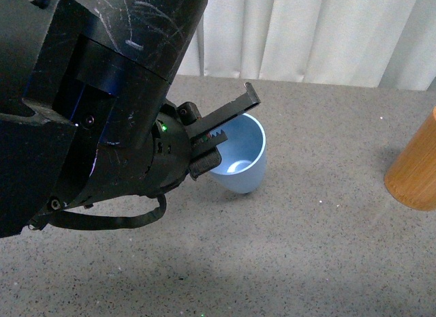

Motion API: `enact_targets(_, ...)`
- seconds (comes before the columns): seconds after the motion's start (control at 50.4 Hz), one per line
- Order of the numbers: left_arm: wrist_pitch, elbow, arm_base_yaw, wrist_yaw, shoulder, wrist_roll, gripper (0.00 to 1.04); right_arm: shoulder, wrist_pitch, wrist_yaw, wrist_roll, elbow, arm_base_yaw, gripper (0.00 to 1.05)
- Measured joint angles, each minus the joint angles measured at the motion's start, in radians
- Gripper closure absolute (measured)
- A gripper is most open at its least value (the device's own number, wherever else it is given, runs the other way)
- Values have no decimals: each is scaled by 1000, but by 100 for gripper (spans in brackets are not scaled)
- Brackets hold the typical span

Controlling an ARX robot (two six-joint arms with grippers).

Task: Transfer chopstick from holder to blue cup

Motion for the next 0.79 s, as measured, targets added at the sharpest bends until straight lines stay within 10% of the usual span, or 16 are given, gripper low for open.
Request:
enact_targets(0.199,-7,3,-3,-2,4,5,101,0,0,0,0,0,0,10)
enact_targets(0.794,-29,31,-4,-2,1,22,8,0,0,0,0,0,0,10)
